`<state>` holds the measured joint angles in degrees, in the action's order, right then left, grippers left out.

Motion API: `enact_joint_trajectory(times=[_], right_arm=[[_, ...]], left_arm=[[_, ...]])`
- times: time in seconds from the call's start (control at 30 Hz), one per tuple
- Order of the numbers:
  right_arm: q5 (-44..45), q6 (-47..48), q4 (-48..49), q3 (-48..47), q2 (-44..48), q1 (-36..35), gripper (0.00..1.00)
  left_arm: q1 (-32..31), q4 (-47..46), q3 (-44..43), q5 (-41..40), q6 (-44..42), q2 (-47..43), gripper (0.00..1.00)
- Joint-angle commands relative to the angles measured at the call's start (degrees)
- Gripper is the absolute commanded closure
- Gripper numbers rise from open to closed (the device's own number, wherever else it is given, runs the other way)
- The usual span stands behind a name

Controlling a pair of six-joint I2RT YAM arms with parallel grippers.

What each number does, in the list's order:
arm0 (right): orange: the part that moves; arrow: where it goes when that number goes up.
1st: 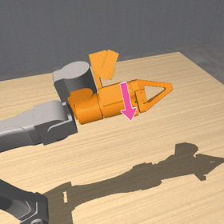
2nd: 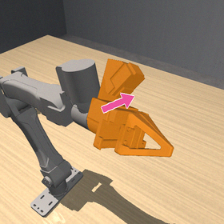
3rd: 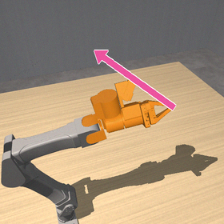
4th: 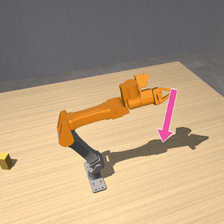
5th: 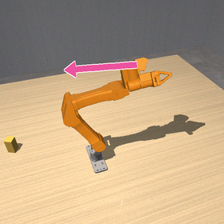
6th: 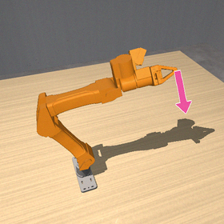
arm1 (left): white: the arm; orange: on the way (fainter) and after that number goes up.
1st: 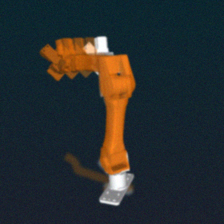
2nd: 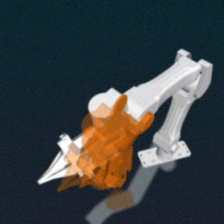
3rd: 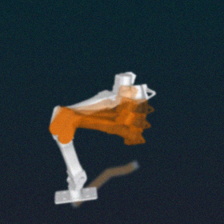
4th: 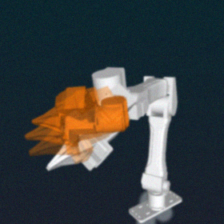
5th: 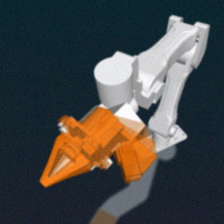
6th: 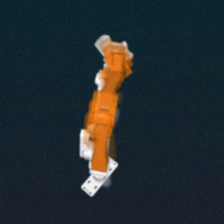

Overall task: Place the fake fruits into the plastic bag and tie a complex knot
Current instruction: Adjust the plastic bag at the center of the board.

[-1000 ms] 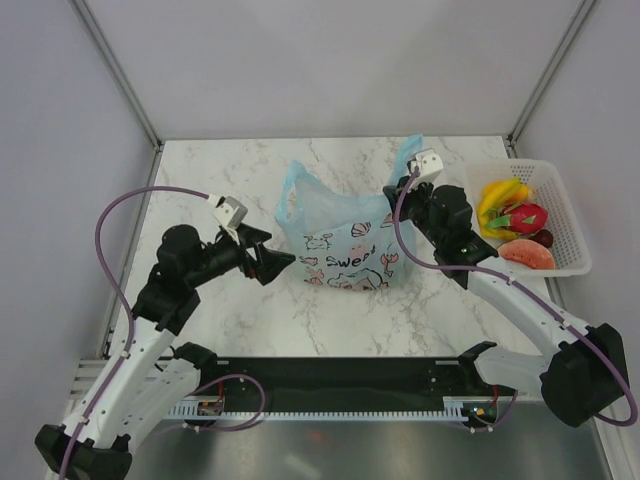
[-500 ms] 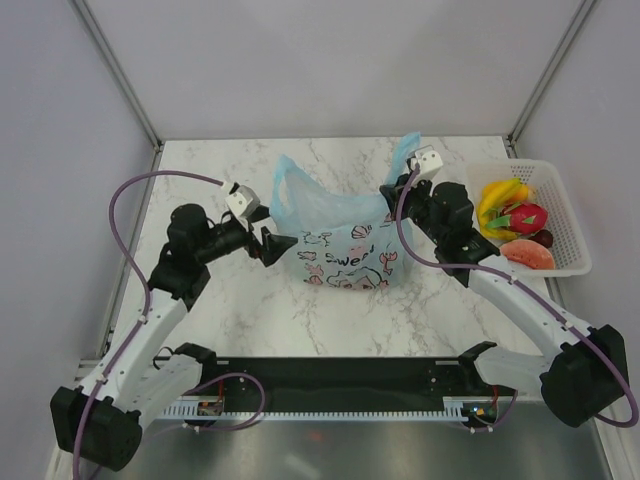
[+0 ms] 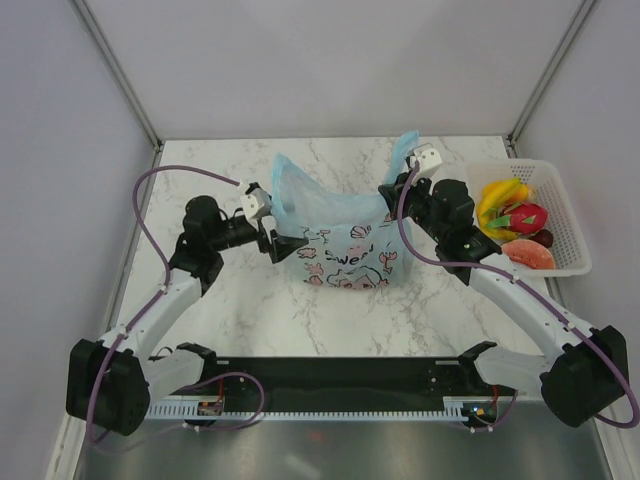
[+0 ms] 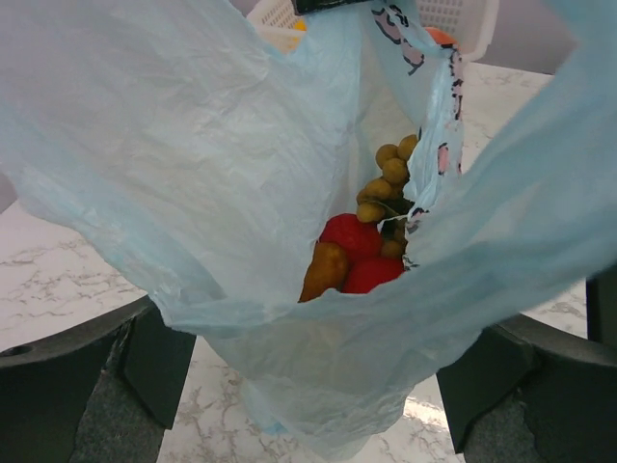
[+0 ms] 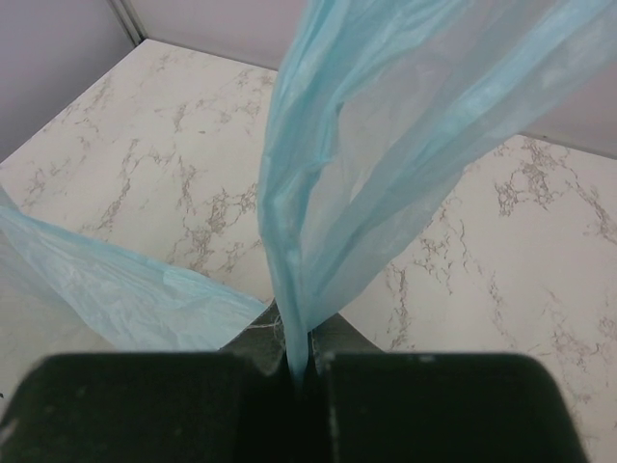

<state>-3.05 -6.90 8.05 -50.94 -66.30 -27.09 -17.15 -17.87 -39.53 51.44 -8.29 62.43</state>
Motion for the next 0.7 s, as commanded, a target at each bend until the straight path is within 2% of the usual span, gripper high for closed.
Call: enact_joint_trajectory(times=[0.0, 0.1, 0.13, 0.2, 0.4, 0.67], right_arm=[[-1.26, 0.04, 0.73, -2.50, 0.47, 0.29, 1.00], [-1.52, 0.22, 0.73, -2.32, 0.39, 0.29, 1.00], [-1.61, 0.22, 0.73, -2.32, 0.30, 0.20, 1.00], [-1.96, 0.30, 0.73, -2.50, 0.12, 0.28, 1.00], [-3.45, 0.48, 0.30, -2.68, 0.21, 0.20, 1.00], [-3.81, -0.22, -0.49, -2.93, 0.39, 0.28, 1.00]], left_arm=[[0.62, -7.08, -0.20, -1.77, -3.83, -0.47, 0.00], [0.97, -8.24, 1.03, -1.78, -3.66, -0.21, 0.00], [1.24, -11.80, 0.42, -2.39, -3.40, 0.23, 0.00], [2.11, -11.93, -0.46, 1.01, -2.43, 2.41, 0.00], [5.28, -20.45, -1.51, 12.08, 6.88, 6.99, 0.00], [5.37, -25.55, -4.32, 18.69, 11.28, 9.72, 0.00]])
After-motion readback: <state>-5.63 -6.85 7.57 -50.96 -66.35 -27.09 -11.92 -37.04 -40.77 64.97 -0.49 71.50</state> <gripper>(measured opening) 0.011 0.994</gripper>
